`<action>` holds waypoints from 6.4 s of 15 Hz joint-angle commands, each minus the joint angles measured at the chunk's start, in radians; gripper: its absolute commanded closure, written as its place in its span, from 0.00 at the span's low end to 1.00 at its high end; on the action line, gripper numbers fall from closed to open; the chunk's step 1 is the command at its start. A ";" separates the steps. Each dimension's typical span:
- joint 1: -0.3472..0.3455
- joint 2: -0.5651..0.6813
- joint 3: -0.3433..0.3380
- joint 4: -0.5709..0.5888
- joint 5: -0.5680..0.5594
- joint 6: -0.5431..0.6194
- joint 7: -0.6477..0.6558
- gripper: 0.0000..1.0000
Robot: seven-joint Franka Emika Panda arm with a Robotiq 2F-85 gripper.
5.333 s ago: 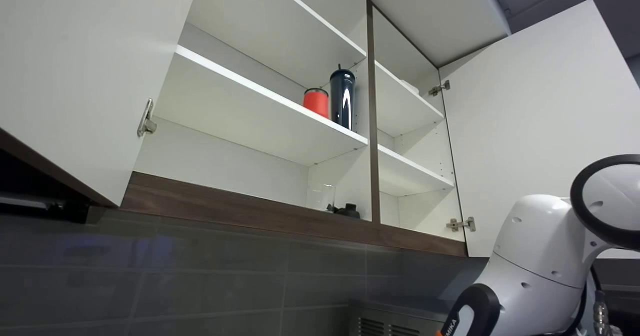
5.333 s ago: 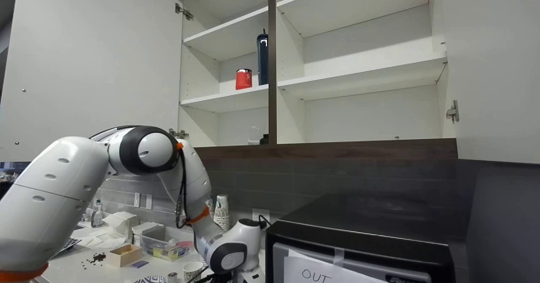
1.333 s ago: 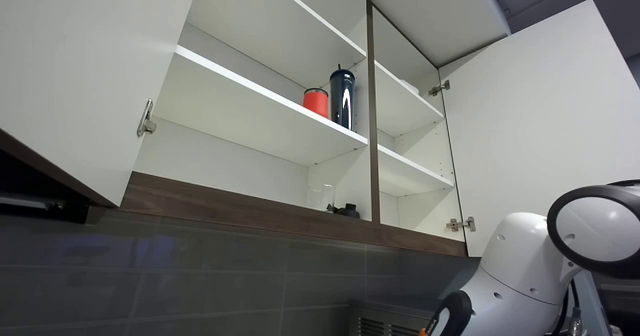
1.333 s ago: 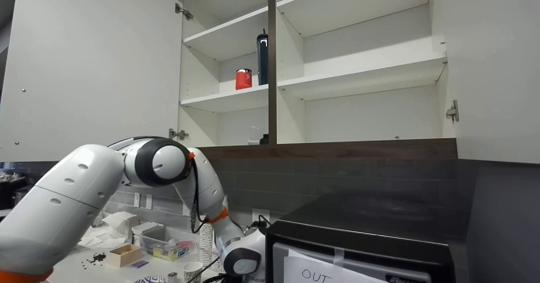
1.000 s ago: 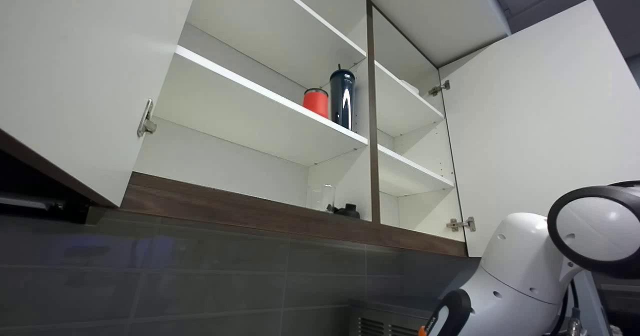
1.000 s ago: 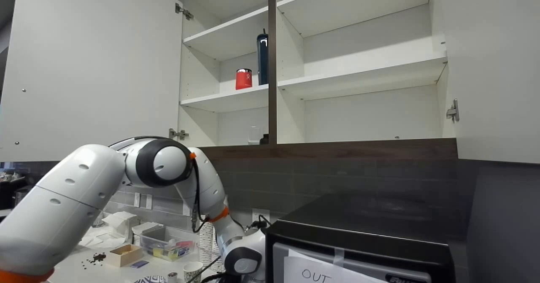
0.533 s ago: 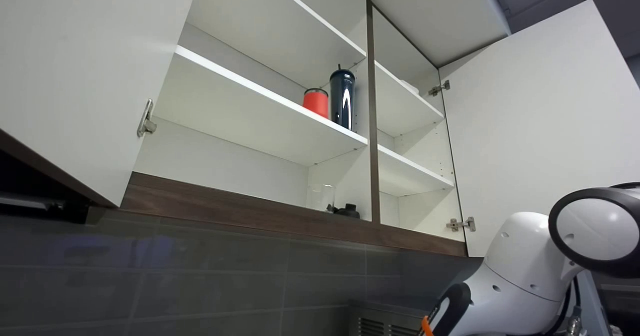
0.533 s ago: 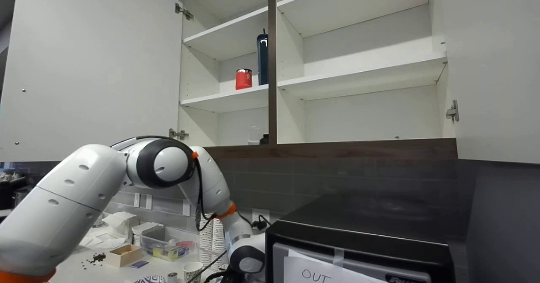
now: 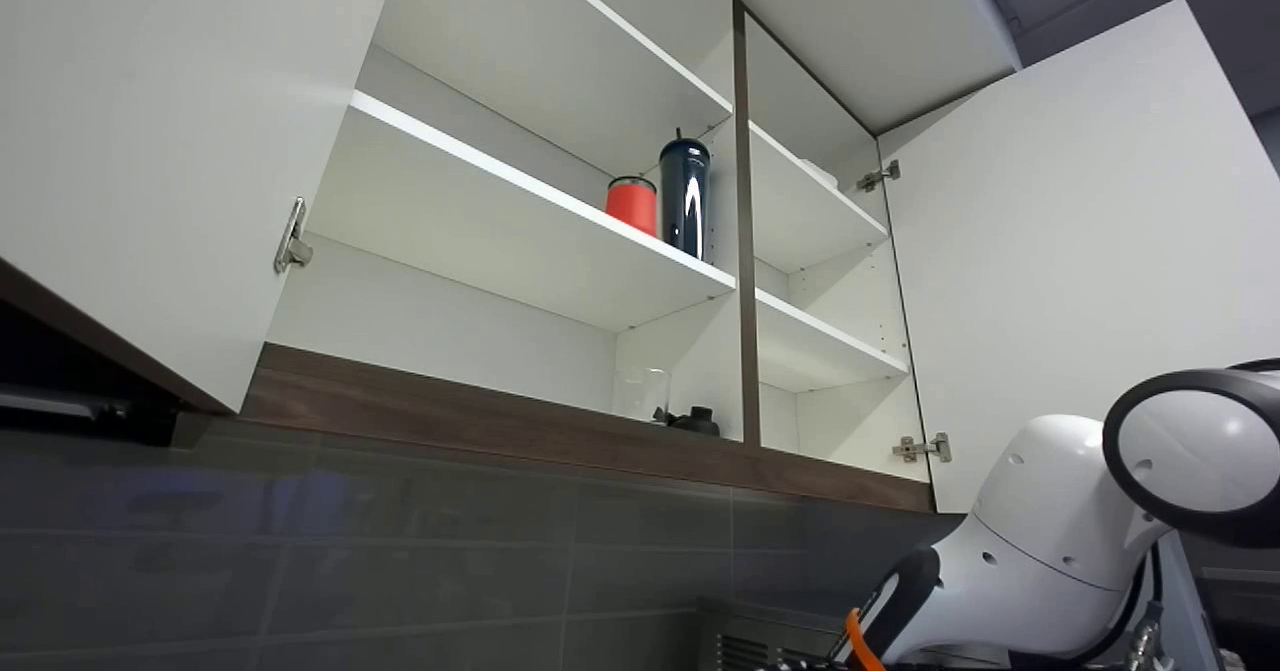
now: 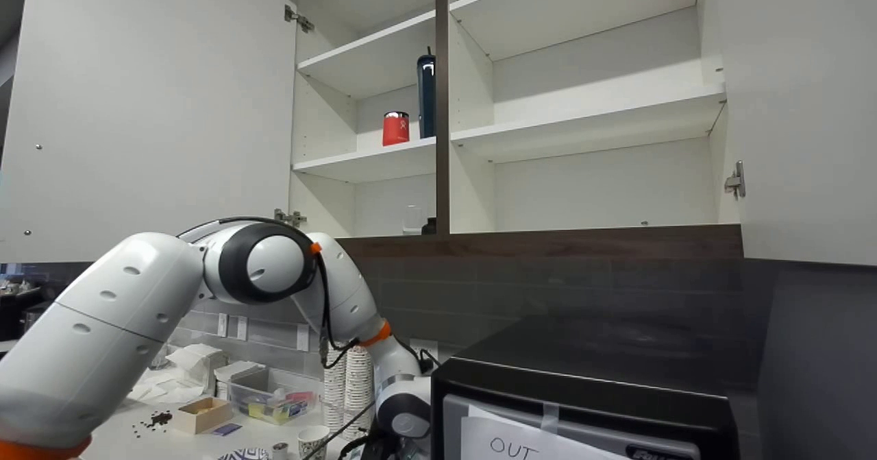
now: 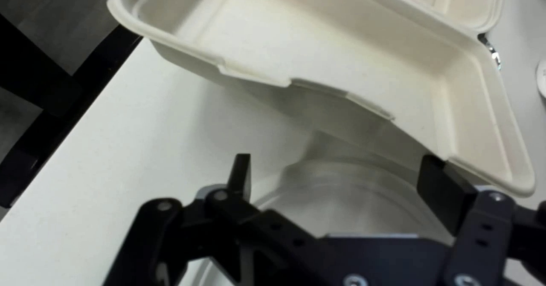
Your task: Move the object on the countertop
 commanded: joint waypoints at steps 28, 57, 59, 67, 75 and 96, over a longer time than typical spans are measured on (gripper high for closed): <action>0.125 -0.226 0.020 -0.124 -0.048 -0.080 -0.046 0.00; 0.171 -0.167 0.108 -0.037 -0.104 -0.145 -0.142 0.00; 0.171 -0.159 0.110 -0.026 -0.104 -0.157 -0.151 0.00; 0.160 -0.130 0.120 0.029 -0.088 -0.238 -0.212 0.00; 0.151 -0.056 0.123 0.136 -0.084 -0.450 -0.303 0.00; 0.159 0.049 0.165 0.238 -0.085 -0.385 -0.473 0.00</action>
